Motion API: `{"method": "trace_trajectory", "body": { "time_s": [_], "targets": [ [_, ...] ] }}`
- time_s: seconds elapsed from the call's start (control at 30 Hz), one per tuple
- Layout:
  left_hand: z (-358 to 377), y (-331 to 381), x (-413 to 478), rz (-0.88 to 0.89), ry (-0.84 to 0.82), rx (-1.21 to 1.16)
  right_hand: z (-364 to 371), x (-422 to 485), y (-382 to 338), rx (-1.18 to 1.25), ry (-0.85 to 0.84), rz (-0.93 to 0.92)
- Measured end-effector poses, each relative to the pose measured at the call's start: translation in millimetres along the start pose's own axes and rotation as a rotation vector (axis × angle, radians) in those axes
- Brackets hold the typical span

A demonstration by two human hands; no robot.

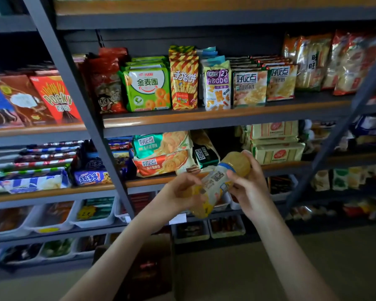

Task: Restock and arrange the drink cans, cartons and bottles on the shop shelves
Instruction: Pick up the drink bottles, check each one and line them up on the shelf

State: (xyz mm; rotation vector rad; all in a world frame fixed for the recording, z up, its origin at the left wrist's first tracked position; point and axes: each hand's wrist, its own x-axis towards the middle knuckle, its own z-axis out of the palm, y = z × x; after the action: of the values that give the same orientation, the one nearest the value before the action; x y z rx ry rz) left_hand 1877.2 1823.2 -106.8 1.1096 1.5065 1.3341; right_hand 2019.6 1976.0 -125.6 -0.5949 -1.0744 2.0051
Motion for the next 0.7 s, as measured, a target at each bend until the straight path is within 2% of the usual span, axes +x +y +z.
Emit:
{"method": "trace_trajectory", "body": {
  "time_s": [0.07, 0.37, 0.57, 0.7],
  "targets": [
    [2.4, -5.4, -2.7, 0.010, 0.011, 0.001, -0.6, -1.3, 2.6, -0.034, -0.030, -0.017],
    [3.2, -38.9, -19.4, 0.001, 0.249, -0.229, 3.5, 4.4, 24.2, -0.045, -0.142, -0.020],
    [-7.4, -68.3, -48.8, 0.031, 0.373, -0.321, 18.7, 15.3, 65.6, -0.067, -0.218, 0.084],
    [-18.9, -90.9, -78.0, 0.003, 0.475, -0.427, 31.7, 21.3, 108.9, -0.041, -0.296, 0.230]
  ]
}}
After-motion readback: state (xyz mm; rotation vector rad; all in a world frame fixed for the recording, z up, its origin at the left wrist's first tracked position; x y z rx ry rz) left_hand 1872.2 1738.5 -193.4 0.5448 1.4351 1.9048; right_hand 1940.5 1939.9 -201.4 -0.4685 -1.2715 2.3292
